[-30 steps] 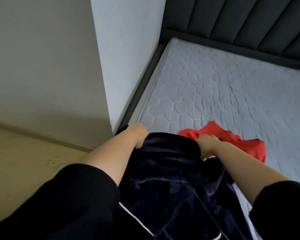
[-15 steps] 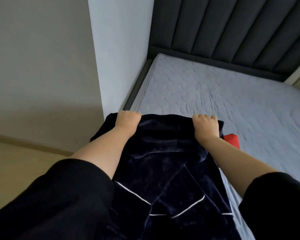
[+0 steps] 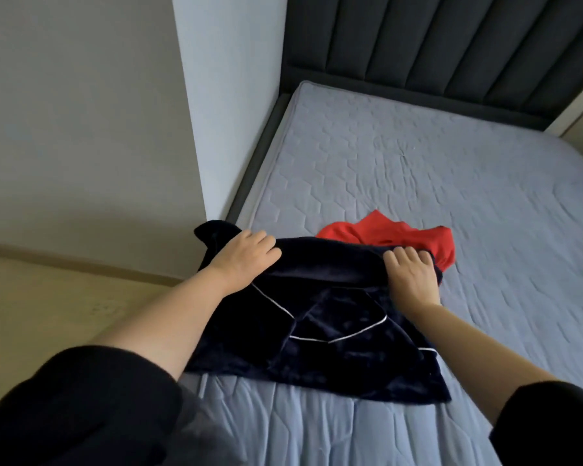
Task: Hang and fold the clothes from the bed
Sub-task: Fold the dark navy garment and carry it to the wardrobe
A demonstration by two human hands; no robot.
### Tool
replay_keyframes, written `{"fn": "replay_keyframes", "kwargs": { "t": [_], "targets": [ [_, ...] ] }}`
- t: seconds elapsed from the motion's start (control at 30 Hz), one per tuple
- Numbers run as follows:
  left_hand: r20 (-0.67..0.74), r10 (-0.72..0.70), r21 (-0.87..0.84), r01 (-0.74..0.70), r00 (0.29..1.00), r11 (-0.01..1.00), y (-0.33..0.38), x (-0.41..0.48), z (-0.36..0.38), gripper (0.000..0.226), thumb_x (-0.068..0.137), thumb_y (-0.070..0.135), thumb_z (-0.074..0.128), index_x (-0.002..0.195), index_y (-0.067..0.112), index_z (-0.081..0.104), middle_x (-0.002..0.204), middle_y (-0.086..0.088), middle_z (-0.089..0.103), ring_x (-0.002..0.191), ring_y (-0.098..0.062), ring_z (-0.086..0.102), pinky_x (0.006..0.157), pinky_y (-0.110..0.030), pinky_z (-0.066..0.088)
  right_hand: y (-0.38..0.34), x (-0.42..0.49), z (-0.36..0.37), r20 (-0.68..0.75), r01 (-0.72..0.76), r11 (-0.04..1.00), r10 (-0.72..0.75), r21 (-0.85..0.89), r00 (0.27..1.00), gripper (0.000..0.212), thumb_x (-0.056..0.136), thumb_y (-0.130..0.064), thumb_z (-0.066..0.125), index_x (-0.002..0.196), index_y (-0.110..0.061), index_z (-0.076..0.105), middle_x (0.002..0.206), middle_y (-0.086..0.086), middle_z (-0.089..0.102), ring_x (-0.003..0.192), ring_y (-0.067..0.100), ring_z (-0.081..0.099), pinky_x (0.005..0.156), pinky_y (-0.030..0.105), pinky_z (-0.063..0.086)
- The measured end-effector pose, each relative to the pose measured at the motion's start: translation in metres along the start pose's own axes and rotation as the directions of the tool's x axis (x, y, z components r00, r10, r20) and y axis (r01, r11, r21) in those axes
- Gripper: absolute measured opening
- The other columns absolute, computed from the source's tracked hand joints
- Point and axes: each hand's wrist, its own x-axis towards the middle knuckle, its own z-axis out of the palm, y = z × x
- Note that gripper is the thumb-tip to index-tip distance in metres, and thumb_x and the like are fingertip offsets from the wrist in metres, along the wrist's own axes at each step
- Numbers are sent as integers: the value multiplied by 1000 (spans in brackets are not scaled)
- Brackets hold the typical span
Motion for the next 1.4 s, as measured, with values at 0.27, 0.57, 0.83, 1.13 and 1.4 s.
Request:
{"fn": "replay_keyframes", "kwargs": {
  "t": [0.27,0.57,0.83,1.13,1.4],
  "targets": [
    [160,168,-206,-133,973,969,65,-57,-6,42,28,-8,71,56,18,54,57,4,47,47,-13,45,41,-22,31,-36,-109,12,129,-16,985,-6,170,992,59,39,5,77,96,-1,63,76,11,54,65,33,54,55,37,45],
    [406,220,-421,-32,887,907,78,-84,-1,42,90,50,40,79,14,58,75,6,44,72,-17,53,58,-28,38,-55,-148,7,253,11,963,-82,269,964,62,36,-2,79,97,-7,64,84,6,54,68,28,55,56,31,46],
    [379,-180,-438,347,908,829,114,14,23,65,96,55,21,152,26,9,160,-7,7,147,-28,3,115,-54,12,-56,-137,1,568,-6,944,-193,329,800,41,65,-16,62,105,-18,52,97,-4,47,89,20,50,73,27,38],
    [416,-146,-352,307,897,884,157,-11,68,71,92,59,17,151,28,-6,160,-9,-6,146,-28,-9,113,-56,-1,-67,-69,13,284,-290,863,180,414,942,49,95,-33,45,139,-13,45,149,10,37,137,29,31,111,49,25],
    [405,-137,-438,323,904,839,146,-29,81,66,96,55,22,151,31,-4,161,-2,-6,147,-20,-8,117,-44,-2,-48,-92,84,703,-792,600,517,109,489,58,101,-41,21,151,-14,18,160,2,13,147,17,7,117,51,5]
  ]
}}
